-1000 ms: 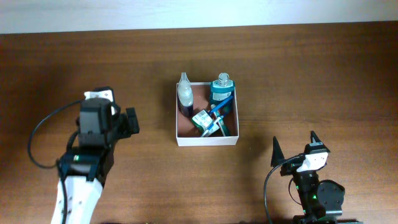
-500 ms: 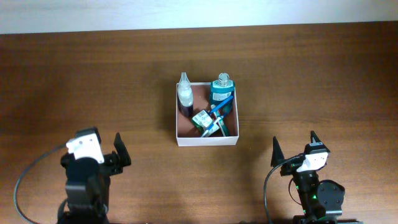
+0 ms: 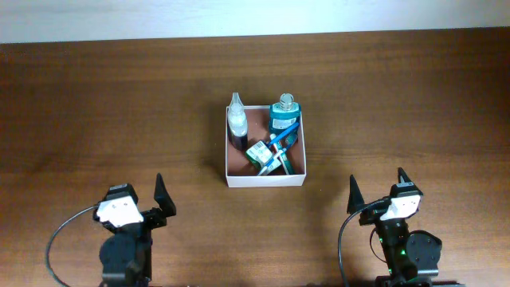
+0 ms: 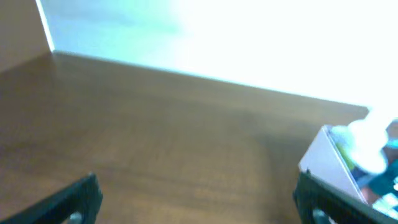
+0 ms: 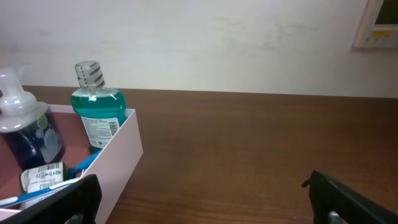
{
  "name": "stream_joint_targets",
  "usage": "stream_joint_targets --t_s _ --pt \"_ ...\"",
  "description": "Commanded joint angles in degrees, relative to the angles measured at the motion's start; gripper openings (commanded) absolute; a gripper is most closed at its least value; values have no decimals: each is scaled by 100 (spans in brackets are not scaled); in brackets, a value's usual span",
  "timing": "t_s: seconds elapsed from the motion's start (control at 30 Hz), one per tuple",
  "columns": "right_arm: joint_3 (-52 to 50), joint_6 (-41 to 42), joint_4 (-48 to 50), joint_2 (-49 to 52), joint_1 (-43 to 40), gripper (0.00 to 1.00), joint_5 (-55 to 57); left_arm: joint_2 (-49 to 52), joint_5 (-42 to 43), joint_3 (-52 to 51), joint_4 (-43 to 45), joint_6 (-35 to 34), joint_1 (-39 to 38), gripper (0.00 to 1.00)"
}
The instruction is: Pack container
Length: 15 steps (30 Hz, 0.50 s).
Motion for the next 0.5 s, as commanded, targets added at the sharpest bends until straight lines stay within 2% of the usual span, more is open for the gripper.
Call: stream_joint_targets --t_s 0.0,0.2,0.47 --pt "-26 0 -26 -61 -48 99 -98 -308 448 -396 487 -7 107 99" --pt "-26 0 -26 -61 -48 99 -98 -750 549 -695 933 -7 138 100" --pt "-26 0 -26 -61 -48 99 -98 -1064 551 -881 848 -7 162 100"
